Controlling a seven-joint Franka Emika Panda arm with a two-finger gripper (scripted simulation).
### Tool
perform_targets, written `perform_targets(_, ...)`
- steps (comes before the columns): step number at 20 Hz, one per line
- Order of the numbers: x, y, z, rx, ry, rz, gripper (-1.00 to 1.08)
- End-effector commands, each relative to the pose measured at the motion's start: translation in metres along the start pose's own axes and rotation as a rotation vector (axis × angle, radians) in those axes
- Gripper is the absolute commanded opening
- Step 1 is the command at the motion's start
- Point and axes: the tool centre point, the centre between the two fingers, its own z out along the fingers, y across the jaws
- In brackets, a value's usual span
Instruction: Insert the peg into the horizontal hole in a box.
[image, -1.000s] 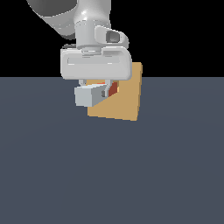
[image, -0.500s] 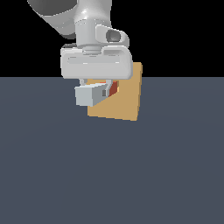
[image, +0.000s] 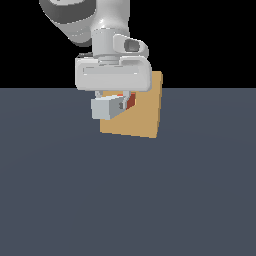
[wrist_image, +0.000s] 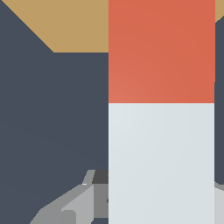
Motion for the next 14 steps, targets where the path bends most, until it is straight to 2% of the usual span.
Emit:
perform_targets(1, 0.018, 0.0, -0.003, -0.005, 0.003, -0.002, -1.0)
perform_targets(8, 0.079, 0.0, -0.004, -0.007, 0.004, -0.001, -1.0)
perform_targets(14, 0.107, 0.002, -0.005, -0.008, 0.004, -0.002, -1.0)
